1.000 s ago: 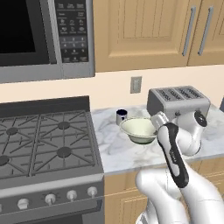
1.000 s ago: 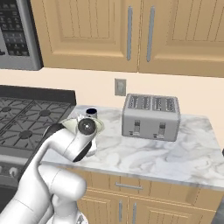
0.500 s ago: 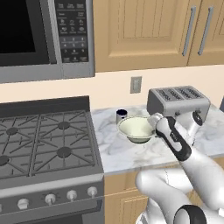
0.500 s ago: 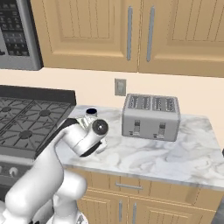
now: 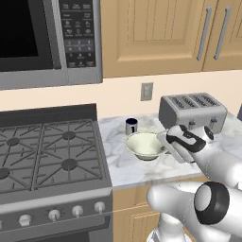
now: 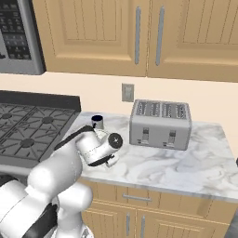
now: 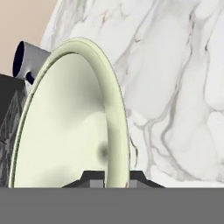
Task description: Clear the mugs and bowl far away from the sink.
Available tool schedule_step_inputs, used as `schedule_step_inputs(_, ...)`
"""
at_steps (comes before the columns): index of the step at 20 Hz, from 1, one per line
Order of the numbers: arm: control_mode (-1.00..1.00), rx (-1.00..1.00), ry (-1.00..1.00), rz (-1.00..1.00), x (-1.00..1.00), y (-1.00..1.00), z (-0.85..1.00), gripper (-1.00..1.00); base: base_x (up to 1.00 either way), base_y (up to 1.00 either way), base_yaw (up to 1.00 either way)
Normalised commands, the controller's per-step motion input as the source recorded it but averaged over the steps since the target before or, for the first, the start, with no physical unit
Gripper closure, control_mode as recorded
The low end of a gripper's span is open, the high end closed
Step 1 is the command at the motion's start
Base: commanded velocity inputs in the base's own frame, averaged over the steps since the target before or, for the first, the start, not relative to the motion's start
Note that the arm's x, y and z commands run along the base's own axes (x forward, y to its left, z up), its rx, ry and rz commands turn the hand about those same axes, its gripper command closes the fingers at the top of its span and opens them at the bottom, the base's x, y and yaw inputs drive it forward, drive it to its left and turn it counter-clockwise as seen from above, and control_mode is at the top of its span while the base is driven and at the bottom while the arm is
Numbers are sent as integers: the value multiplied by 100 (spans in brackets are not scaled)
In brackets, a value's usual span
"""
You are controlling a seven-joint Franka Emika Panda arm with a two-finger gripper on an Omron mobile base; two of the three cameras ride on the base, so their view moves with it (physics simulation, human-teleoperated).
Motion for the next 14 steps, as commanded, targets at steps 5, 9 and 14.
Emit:
schedule_step_inputs(5,-100,-1,0,9,11,-3,-47,100,0,0,0)
schedule_step_inputs(9,-100,-2,-1,9,11,-3,-43,100,0,0,0)
schedule_step_inputs(14,-100,0,-6,5,1,-4,-6,-100,0,0,0)
